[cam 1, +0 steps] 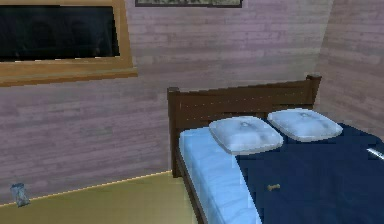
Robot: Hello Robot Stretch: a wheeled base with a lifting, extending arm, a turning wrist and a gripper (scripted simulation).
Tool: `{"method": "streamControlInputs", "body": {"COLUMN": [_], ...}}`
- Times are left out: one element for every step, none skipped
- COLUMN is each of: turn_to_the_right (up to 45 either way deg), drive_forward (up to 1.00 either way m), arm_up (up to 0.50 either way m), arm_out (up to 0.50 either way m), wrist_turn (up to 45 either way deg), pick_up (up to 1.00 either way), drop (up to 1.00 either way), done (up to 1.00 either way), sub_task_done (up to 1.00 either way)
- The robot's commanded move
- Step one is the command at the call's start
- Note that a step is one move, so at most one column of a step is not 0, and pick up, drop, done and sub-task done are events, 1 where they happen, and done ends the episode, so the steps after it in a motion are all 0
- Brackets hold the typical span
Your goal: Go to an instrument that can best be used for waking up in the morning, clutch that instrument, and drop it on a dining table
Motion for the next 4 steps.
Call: {"method": "streamControlInputs", "body": {"turn_to_the_right": [0.0, 0.0, 0.0, -45.0], "drive_forward": [0.00, 0.00, 0.00, 0.00], "arm_up": [0.00, 0.00, 0.00, 0.00], "arm_out": [0.00, 0.00, -0.36, 0.00], "wrist_turn": [-45.0, -33.0, 0.0, 0.0], "pick_up": [0.00, 0.00, 0.00, 0.00], "drop": [0.00, 0.00, 0.00, 0.00], "done": [0.00, 0.00, 0.00, 0.00], "sub_task_done": [0.00, 0.00, 0.00, 0.00]}}
